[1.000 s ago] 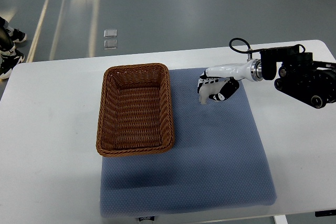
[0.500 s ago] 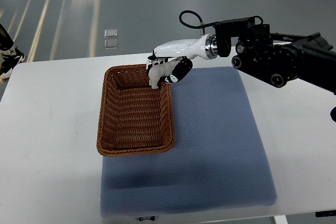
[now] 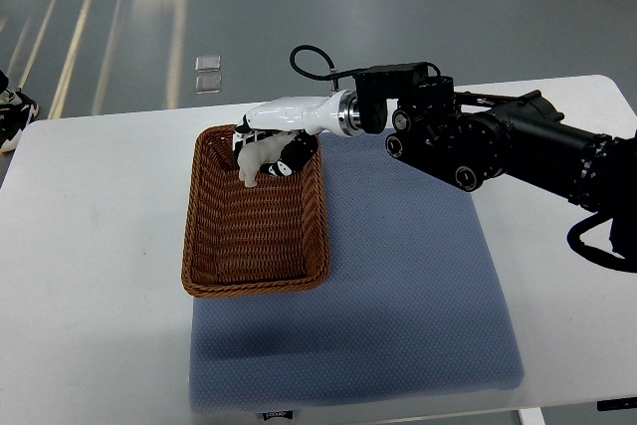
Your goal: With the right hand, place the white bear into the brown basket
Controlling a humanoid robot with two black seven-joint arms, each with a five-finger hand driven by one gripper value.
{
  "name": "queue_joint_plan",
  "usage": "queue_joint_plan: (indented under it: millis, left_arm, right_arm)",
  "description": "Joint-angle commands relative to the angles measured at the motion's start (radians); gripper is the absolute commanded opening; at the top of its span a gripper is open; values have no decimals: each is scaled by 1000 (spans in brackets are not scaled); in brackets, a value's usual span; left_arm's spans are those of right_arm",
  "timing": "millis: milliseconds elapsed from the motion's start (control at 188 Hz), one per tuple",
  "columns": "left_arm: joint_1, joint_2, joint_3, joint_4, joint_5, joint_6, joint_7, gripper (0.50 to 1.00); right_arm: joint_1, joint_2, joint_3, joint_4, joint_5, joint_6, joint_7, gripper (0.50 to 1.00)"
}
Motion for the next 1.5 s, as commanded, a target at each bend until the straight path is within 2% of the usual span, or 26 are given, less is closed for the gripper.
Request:
queue_joint_plan:
  millis: [0,59,255,457,654,803,1064,1245,1495]
  left_arm:
    - [0,0,0,0,0,0,0,1000]
    - [0,0,0,0,0,0,0,1000]
    - [0,0,0,0,0,0,0,1000]
    - [0,0,0,0,0,0,0,1000]
    - [0,0,0,0,0,0,0,1000]
    - [0,0,0,0,0,0,0,1000]
    - [0,0,0,0,0,0,0,1000]
    - [0,0,0,0,1,0,0,1000]
    - [0,0,0,0,0,0,0,1000]
  right_arm:
    - [-16,0,3,1,17,-1,1,864]
    - [-23,0,8,1,18,-1,1,895]
    - [-28,0,37,1,99,-2,1,911]
    - [-74,0,187,4,244,16,-4,921]
    - [-189,-28,307,12,506,13,-83,930]
    - [-267,-75,428,10,639,10,-91,930]
    - [-395,-78,606,9,828,4,-134,928]
    - [-445,-97,632,1,1017,1,-221,930]
    - [-473,-114,632,-2,1208,1,-255,930]
